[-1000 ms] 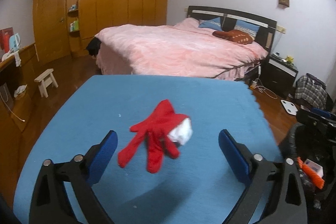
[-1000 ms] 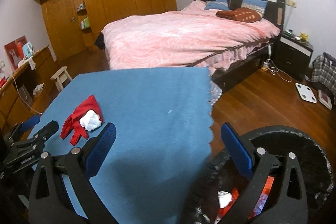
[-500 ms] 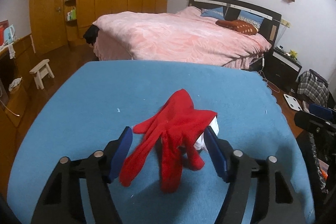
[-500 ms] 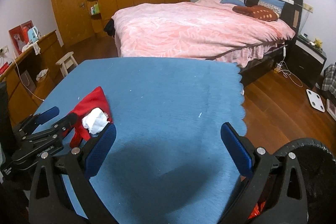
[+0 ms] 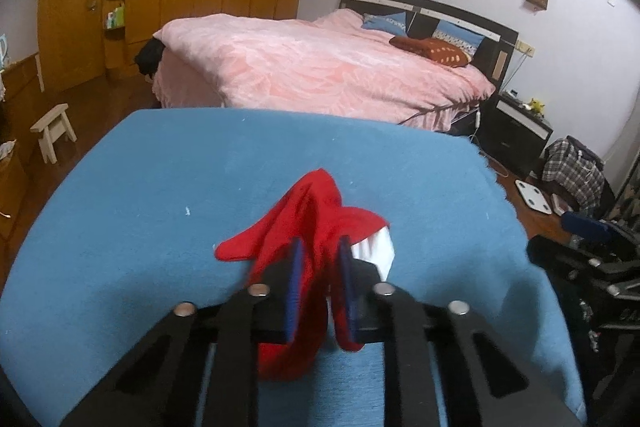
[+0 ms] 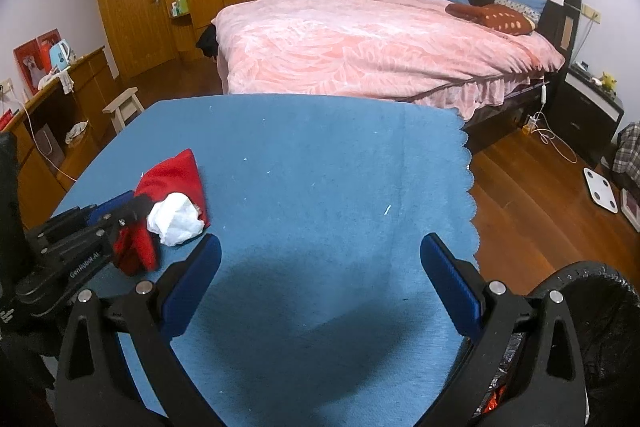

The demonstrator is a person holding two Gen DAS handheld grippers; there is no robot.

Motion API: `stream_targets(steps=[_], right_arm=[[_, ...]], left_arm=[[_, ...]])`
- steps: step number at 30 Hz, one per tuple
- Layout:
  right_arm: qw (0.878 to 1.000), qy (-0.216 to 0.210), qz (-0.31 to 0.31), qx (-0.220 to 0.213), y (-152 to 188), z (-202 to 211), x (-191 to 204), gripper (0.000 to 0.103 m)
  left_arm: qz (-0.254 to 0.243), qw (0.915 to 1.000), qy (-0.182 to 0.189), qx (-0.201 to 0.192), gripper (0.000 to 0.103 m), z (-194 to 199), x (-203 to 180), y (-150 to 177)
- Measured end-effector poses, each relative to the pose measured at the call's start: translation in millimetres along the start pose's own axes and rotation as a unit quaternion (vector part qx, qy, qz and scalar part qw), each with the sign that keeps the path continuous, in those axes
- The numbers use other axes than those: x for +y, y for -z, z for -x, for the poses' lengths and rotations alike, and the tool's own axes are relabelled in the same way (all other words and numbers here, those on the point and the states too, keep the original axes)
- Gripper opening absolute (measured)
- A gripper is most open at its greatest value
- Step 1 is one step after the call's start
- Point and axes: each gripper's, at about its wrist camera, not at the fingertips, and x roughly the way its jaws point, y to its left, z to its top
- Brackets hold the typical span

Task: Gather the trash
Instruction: 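Grasp the red glove with the left tool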

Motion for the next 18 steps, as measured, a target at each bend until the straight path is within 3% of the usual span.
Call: stream_targets(steps=[11, 18], right_arm=[[1.000, -0.009, -0.001, -0.004, -2, -4, 6, 0.097], [1.000, -0.021, 0.004, -0.006, -4, -8, 19, 0.097]], left_arm=[[0.029, 0.9984, -0.002, -0.048, 0.013, 28, 9, -18], [0.041, 0.9969, -0.028, -0.062, 0.013, 42, 30, -23]])
